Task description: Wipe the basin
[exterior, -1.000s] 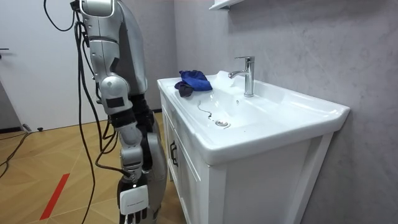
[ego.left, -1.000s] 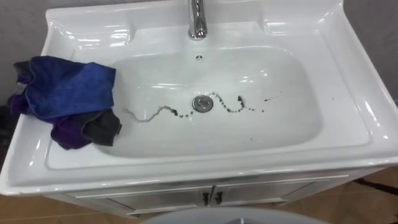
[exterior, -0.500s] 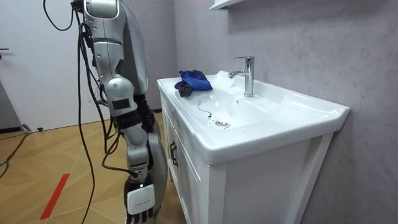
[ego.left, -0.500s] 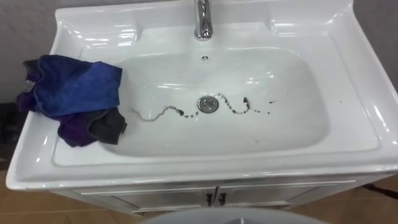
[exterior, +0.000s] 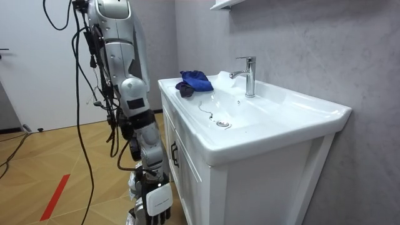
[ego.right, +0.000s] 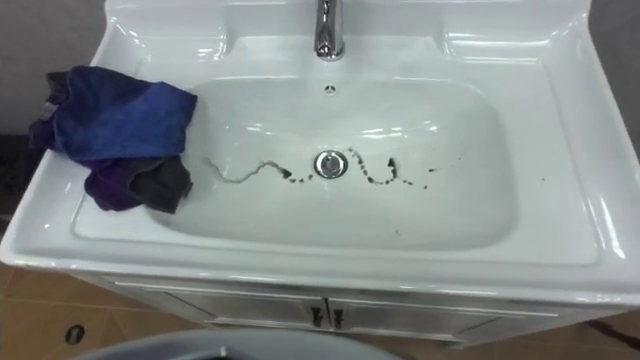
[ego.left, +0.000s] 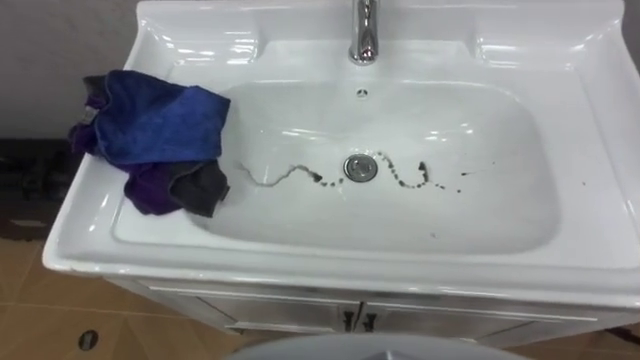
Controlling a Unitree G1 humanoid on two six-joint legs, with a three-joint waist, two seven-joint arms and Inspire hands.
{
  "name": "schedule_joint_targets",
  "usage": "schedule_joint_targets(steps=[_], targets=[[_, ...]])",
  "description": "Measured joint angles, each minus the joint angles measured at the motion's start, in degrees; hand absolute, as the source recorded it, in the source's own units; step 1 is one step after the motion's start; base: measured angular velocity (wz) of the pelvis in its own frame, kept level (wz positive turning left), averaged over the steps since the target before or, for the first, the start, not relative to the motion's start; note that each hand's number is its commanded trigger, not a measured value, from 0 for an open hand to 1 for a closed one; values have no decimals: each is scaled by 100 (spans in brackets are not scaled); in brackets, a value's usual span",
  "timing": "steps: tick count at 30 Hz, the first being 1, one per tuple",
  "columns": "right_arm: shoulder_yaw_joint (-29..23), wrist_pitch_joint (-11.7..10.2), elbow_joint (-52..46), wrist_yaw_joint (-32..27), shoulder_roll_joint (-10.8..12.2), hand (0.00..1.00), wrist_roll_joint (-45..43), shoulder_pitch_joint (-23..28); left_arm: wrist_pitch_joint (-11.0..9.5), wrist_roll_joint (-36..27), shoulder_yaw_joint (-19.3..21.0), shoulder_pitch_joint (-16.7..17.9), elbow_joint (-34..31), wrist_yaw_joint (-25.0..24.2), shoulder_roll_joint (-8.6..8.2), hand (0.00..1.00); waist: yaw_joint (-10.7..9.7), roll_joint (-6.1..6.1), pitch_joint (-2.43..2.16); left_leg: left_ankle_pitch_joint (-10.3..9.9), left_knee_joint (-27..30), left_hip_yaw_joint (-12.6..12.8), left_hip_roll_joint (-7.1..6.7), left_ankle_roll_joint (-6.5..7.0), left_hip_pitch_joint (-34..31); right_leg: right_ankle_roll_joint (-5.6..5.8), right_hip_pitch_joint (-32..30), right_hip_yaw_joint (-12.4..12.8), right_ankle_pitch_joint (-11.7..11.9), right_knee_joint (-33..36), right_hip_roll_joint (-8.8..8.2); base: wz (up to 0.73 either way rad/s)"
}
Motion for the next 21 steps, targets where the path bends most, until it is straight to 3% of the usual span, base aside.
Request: schedule_joint_targets(steps=[4, 8, 10, 12, 16, 19, 21], targets=[[-7, -63, -12, -53, -50, 0, 0, 13, -233, -60, 42, 25, -228, 513, 25, 0, -9, 66, 4, 0, 40, -97, -2, 0, -94, -2, -19, -104, -2, -3, -2, 14], [-6, -184, -126, -144, -157, 0, 85, 42, -482, -175, 39, 147, -996, 1211, 24, 0, -6, 123, 2, 0, 30, -189, -9, -2, -101, -5, -23, -166, -7, -3, -4, 8], [-4, -259, -178, -202, -172, 0, 118, 60, -637, -181, 43, 179, -1334, 1564, 27, 0, 1, 152, -13, 1, 21, -250, -17, -2, -115, -7, -22, -199, -8, -4, -8, 9], [-4, -311, -236, -279, -186, 0, 184, 115, -798, -170, 153, 169, -1667, 1948, 39, 0, 113, 212, -56, 2, 23, -267, -24, -2, -129, -6, -22, -230, -7, -6, -14, 5], [-6, -427, -290, -381, -186, 0, 180, 215, -1050, -172, 441, 177, -2548, 2496, 57, 0, 264, 220, -80, 2, 27, -258, -26, -1, -144, -6, -36, -225, -8, -17, -15, 0], [-5, -486, -298, -421, -195, 0, 175, 229, -1266, -172, 484, 166, -3179, 2877, 158, 0, 306, 220, -91, 5, 48, -299, -42, 2, -174, -4, -53, -234, -9, -1, -27, 3], [-8, -494, -512, -424, -218, 0, 20, 268, -1333, -169, 492, 151, -3453, 3010, 343, 0, 292, 241, -89, 7, 48, -337, -57, 6, -175, 2, -52, -245, -13, -1, -38, 0]])
